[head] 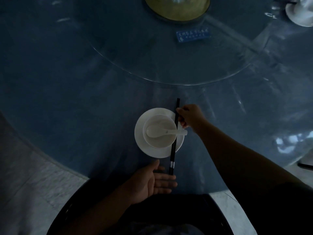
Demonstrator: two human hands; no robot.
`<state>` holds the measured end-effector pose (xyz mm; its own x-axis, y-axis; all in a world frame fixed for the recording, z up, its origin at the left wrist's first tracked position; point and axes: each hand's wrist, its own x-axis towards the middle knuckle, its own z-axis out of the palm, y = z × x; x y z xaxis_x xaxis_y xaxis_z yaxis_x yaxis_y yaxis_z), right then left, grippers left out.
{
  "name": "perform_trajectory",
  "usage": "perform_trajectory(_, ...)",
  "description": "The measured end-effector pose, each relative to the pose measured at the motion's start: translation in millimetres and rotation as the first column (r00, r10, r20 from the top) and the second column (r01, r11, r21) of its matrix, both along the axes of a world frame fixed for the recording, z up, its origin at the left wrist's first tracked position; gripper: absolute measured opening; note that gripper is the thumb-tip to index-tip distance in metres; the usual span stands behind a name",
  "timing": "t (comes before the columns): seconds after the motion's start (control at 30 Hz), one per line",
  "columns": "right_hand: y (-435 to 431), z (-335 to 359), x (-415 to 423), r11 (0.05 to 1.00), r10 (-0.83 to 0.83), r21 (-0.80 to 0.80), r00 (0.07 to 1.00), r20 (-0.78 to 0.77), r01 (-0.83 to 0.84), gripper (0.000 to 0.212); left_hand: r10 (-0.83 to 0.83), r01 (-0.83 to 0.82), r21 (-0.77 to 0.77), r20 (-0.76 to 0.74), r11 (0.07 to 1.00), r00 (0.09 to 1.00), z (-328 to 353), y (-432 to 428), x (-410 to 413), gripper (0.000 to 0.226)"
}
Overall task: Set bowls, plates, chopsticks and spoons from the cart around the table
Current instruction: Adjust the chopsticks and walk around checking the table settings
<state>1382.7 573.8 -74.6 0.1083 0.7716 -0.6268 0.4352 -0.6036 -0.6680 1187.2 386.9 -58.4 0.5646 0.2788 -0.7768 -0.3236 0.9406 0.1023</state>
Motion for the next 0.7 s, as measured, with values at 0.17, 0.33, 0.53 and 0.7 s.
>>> perform_trajectory(0.17,-0.8,-0.2,-1.4,0.999,-0.045,-0.012,0.999,-0.028,0.045,0.025,-0.009,0.009,0.004,-0.008,1.000,1.000,-5.9,-1.4,-1.1,0.050)
perform_trajectory(0.33,-4.9,-2.1,0.7,0.998,-0.063,0.029,0.998,-0.019,0.063,0.032,-0.238,0.261,0.078,-0.226,0.962,0.945,-8.9,3.0,-14.5,0.039)
perform_trajectory(0.53,-31.4,-8.3,20.7,0.987,-0.050,0.156,0.992,0.120,0.031,0.036,-0.144,0.429,0.235,-0.716,0.872,0.684,-6.0,45.7,-50.9,0.016)
perform_trajectory(0.7,-60.6,-16.5,20.3,0.985,0.166,0.020,0.971,0.173,-0.172,0.033,0.119,0.538,0.419,-0.856,0.732,0.504,-6.6,85.5,-65.5,0.020)
